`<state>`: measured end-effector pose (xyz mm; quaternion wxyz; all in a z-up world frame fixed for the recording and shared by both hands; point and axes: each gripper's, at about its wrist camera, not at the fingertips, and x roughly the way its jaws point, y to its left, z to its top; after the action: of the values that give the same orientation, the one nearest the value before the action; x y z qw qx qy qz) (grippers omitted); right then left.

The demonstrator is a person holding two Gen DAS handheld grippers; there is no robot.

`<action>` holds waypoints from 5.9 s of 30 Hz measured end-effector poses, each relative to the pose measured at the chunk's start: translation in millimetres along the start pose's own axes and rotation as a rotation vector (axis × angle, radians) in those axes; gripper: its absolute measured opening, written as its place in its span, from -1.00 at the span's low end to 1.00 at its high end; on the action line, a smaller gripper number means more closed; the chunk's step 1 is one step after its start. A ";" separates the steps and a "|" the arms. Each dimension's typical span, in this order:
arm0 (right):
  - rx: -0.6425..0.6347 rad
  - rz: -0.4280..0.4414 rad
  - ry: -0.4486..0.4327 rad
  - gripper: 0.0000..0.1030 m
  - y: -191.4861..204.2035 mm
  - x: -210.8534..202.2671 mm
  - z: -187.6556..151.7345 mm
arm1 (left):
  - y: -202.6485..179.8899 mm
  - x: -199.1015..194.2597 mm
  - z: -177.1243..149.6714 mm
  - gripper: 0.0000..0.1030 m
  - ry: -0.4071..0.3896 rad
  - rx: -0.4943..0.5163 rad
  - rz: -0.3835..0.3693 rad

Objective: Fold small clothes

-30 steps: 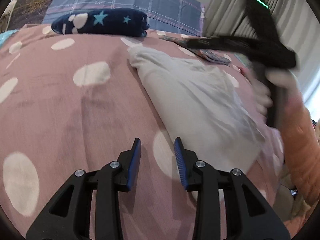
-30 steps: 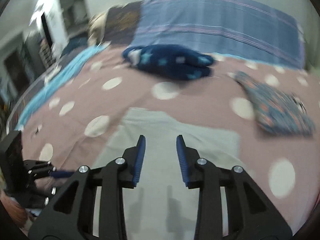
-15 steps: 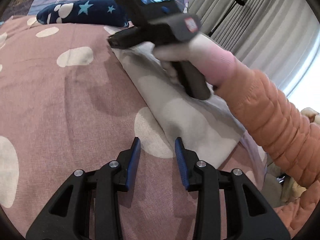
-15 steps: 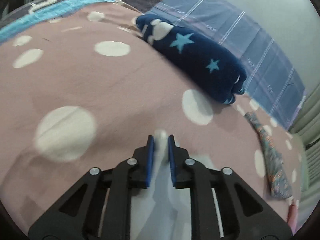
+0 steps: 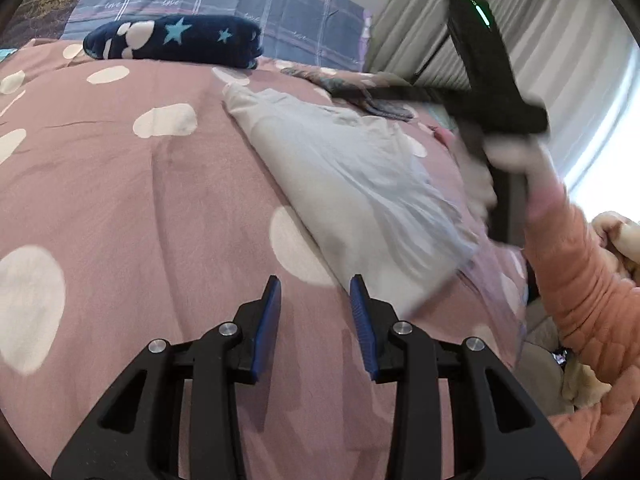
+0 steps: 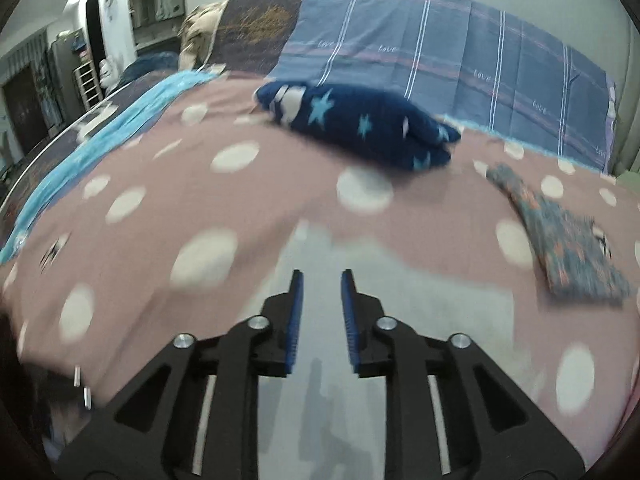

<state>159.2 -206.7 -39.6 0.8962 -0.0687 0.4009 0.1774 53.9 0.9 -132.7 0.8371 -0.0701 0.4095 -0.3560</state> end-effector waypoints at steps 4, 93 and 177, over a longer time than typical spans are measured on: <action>0.075 0.104 0.011 -0.44 -1.2 -49.3 -75.9 | -24.2 -10.1 -22.0 -0.12 0.021 0.100 -0.043; 0.059 -0.167 -0.334 -0.72 -74.3 -111.2 -48.0 | -71.5 41.2 161.0 -0.62 -0.177 0.201 0.184; 0.566 -0.504 -0.457 0.96 -136.9 -198.5 -128.7 | -180.6 77.1 169.3 0.97 -0.322 0.328 0.399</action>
<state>-1.3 -420.0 19.1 0.9606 0.1246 0.1960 -0.1527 112.8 -212.0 3.0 0.9448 0.0923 0.2141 -0.2304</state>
